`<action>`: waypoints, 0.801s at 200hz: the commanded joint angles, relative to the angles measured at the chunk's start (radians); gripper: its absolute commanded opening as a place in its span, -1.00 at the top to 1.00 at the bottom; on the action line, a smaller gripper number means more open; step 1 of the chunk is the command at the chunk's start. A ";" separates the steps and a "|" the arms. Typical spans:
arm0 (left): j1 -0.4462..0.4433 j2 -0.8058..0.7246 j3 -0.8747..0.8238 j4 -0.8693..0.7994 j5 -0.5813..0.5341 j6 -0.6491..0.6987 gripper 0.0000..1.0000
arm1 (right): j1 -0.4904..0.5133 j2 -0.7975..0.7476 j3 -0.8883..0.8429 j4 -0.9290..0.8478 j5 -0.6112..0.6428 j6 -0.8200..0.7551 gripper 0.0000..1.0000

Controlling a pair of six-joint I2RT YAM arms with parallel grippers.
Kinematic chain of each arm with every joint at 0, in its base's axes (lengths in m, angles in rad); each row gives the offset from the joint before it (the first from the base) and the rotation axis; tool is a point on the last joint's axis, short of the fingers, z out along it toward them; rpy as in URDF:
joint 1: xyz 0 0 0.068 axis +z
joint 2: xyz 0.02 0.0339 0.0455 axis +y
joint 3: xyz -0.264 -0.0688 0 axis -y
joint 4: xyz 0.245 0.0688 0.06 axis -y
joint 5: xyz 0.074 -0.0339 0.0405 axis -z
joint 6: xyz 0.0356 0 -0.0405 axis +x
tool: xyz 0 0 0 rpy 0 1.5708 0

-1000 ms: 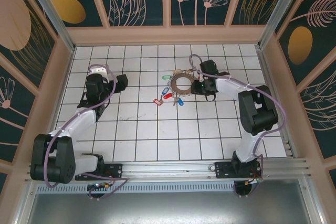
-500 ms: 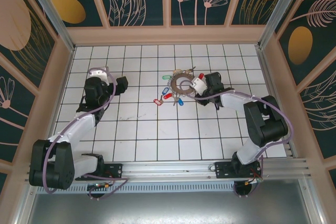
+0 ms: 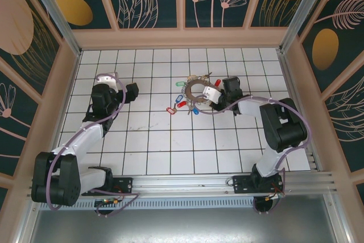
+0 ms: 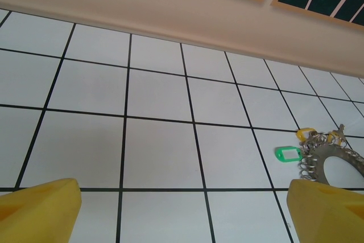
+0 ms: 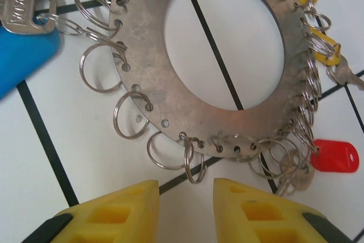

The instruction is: Put the keys on the keyring

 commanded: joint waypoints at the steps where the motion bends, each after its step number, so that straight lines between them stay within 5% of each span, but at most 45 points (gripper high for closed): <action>1: -0.007 -0.012 0.009 0.020 0.002 0.019 -0.86 | -0.016 0.014 0.006 -0.026 -0.086 -0.060 0.37; 134: -0.007 0.017 0.016 0.012 0.004 0.015 -0.83 | -0.050 0.097 0.078 -0.010 -0.134 -0.095 0.42; 160: -0.007 0.024 0.021 0.010 0.004 0.015 -0.82 | -0.053 0.111 0.094 -0.020 -0.124 -0.102 0.79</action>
